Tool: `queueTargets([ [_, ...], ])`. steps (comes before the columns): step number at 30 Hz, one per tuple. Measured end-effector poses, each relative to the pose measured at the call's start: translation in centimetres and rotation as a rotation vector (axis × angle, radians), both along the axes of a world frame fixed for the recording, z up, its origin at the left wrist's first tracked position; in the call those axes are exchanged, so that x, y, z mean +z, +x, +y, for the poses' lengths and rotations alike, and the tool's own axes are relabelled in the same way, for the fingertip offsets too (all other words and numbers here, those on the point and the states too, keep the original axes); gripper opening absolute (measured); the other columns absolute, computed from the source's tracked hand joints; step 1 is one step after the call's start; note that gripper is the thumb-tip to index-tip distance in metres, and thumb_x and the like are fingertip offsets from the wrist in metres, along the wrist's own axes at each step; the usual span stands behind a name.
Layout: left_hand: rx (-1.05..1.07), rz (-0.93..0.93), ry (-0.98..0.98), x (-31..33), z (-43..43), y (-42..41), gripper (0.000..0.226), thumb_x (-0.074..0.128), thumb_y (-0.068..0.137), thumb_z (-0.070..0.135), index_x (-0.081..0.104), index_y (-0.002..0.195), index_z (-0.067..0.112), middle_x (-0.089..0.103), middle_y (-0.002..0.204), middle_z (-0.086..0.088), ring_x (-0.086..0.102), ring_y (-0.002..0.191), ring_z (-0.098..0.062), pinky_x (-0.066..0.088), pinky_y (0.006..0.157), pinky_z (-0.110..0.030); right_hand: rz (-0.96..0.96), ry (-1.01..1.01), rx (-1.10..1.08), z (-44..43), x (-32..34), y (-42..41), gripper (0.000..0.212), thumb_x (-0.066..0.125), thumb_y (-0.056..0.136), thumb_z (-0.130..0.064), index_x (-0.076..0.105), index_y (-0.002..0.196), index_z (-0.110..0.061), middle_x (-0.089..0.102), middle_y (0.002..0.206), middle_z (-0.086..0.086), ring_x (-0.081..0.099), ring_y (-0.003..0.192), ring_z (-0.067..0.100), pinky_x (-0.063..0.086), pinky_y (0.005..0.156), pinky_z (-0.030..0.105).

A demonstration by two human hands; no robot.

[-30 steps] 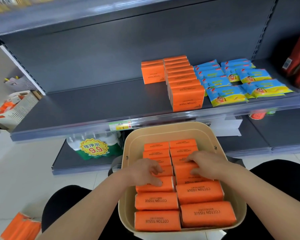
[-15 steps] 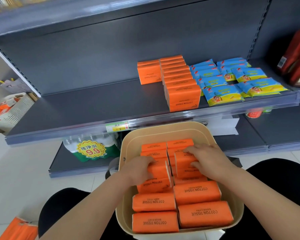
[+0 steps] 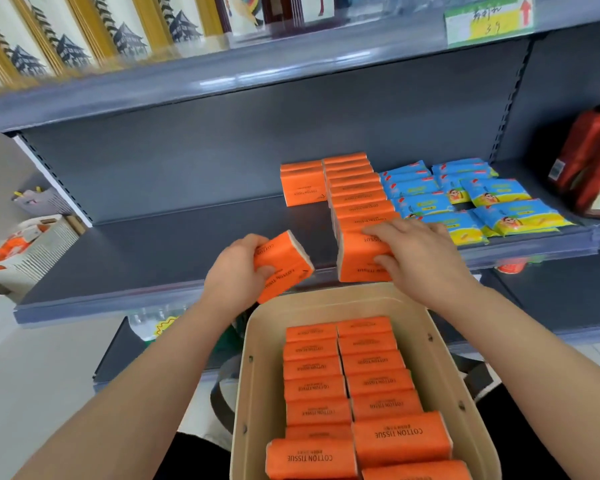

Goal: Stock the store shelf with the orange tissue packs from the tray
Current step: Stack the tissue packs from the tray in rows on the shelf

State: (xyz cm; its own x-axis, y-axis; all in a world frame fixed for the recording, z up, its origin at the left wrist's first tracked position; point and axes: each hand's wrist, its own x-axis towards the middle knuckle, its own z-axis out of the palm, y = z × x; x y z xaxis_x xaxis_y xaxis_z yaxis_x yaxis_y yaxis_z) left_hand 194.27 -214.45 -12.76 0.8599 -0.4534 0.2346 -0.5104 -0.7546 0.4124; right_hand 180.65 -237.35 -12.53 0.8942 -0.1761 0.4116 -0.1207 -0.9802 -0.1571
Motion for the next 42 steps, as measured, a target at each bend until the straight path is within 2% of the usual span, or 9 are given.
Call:
queueTargets([
  [7,0.013,-0.031,0.092,0.9,-4.0,4.4,0.04,0.061,0.087,0.016,0.053,0.126,0.02,0.056,0.114,-0.008,0.049,0.112,-0.028,0.046,0.081,-0.04,-0.102,-0.035,-0.062,-1.8,4.0,5.8,0.047,0.063,0.087,-0.024,0.051,0.132,-0.027,0.057,0.124,0.003,0.05,0.115,0.029,0.033,0.091,0.043],
  [12,-0.017,0.013,0.244,-0.5,-6.5,7.7,0.043,0.057,0.088,0.014,0.051,0.129,0.022,0.055,0.117,-0.009,0.047,0.114,-0.029,0.049,0.084,-0.043,0.003,-0.093,-0.118,-3.5,3.8,9.1,0.045,0.058,0.09,-0.022,0.047,0.133,-0.028,0.054,0.127,0.0,0.046,0.116,0.027,0.032,0.092,0.044],
  [19,-0.005,0.016,0.308,-1.7,-10.2,12.9,0.044,0.046,0.084,0.0,0.051,0.126,0.013,0.056,0.12,-0.011,0.047,0.114,-0.029,0.049,0.087,-0.042,-0.01,-0.049,-0.111,-5.1,2.9,10.2,0.048,0.059,0.09,-0.022,0.045,0.135,-0.028,0.051,0.131,-0.001,0.044,0.121,0.026,0.03,0.095,0.044],
  [23,0.044,-0.025,0.35,-1.9,-12.8,15.8,0.045,0.047,0.087,0.004,0.049,0.13,0.016,0.048,0.125,-0.012,0.04,0.122,-0.03,0.048,0.09,-0.046,-0.026,-0.06,-0.061,-5.6,3.1,10.1,0.05,0.059,0.09,-0.022,0.043,0.137,-0.031,0.051,0.131,-0.002,0.044,0.121,0.025,0.03,0.094,0.044],
  [27,0.116,-0.114,0.392,-1.9,-15.4,17.8,0.041,0.048,0.087,0.006,0.049,0.127,0.016,0.043,0.122,-0.014,0.038,0.118,-0.032,0.047,0.083,-0.045,-0.047,-0.054,-0.018,-6.5,2.9,10.3,0.051,0.064,0.087,-0.023,0.048,0.135,-0.03,0.055,0.127,-0.003,0.048,0.117,0.026,0.033,0.091,0.045],
  [31,0.15,-0.166,0.386,-2.1,-17.2,19.4,0.039,0.049,0.088,0.006,0.051,0.125,0.019,0.044,0.122,-0.013,0.038,0.118,-0.031,0.046,0.081,-0.042,-0.147,-0.082,0.021,-7.1,1.9,10.4,0.052,0.077,0.074,-0.02,0.06,0.123,-0.024,0.065,0.11,0.0,0.059,0.101,0.03,0.04,0.08,0.045],
  [35,0.124,-0.155,0.32,-2.4,-18.3,20.7,0.045,0.049,0.087,0.002,0.05,0.128,0.02,0.044,0.119,-0.012,0.038,0.117,-0.03,0.046,0.076,-0.041,-0.21,-0.112,0.043,-7.4,1.2,10.7,0.053,0.08,0.07,-0.02,0.063,0.12,-0.023,0.067,0.106,-0.002,0.062,0.094,0.029,0.043,0.076,0.044],
  [39,0.11,-0.147,0.218,-2.8,-18.2,20.9,0.042,0.049,0.085,-0.005,0.049,0.125,0.009,0.043,0.121,-0.014,0.039,0.115,-0.031,0.047,0.08,-0.041,-0.199,-0.109,0.031,-7.3,1.3,10.7,0.053,0.081,0.069,-0.02,0.064,0.118,-0.023,0.067,0.106,-0.001,0.062,0.093,0.028,0.04,0.075,0.041],
  [42,0.111,-0.154,0.15,-2.6,-16.8,20.8,0.037,0.056,0.085,-0.002,0.046,0.12,0.004,0.042,0.123,-0.013,0.037,0.116,-0.031,0.046,0.079,-0.041,-0.148,-0.084,0.036,-7.0,2.5,10.9,0.052,0.078,0.073,-0.02,0.061,0.122,-0.027,0.066,0.111,-0.002,0.06,0.101,0.029,0.041,0.079,0.043],
])
